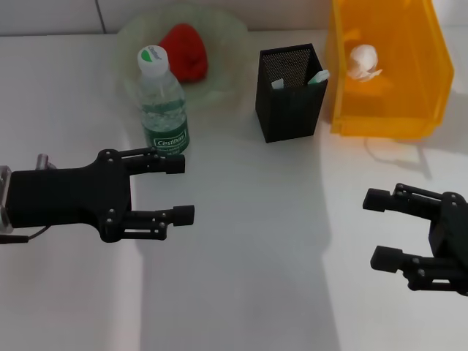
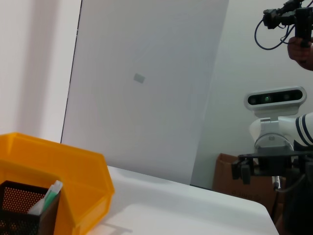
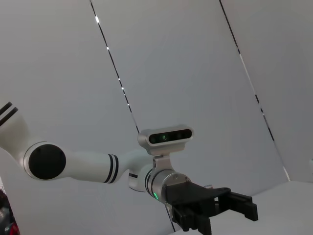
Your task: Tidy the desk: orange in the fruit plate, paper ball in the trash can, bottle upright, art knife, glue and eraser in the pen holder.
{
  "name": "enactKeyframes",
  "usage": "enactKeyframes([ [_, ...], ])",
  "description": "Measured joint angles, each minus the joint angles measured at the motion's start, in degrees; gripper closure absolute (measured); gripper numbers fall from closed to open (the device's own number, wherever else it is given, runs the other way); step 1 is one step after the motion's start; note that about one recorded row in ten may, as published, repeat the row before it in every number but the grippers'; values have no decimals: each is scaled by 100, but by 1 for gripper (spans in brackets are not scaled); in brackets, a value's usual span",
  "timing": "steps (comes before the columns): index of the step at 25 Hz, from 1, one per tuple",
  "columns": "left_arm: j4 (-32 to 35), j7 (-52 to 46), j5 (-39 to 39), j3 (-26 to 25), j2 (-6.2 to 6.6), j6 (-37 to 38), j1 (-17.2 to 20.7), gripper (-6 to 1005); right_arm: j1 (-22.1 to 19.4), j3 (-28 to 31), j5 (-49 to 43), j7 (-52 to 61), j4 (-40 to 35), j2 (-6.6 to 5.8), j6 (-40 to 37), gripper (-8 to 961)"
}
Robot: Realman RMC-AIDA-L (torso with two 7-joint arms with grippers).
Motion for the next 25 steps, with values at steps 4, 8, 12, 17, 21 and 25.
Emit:
enactKeyframes([
  [4,2,-13,1,-16,0,94,0,200,35,10,-2,-46,104,6,26,142],
  [8,2,-17,1,-19,-1,149,-1,199,39,13,14,-51,112,17,25,142],
  [12,2,-20,1,-15,-9,219,20,199,49,15,19,-55,121,26,21,142],
  [17,48,-22,1,-17,-29,280,58,199,51,15,23,-57,144,33,15,142],
  [21,55,-22,1,-19,-44,355,62,199,45,15,27,-59,147,78,11,142],
  [25,55,-23,1,-19,-51,421,62,199,45,15,28,-61,201,91,11,142],
])
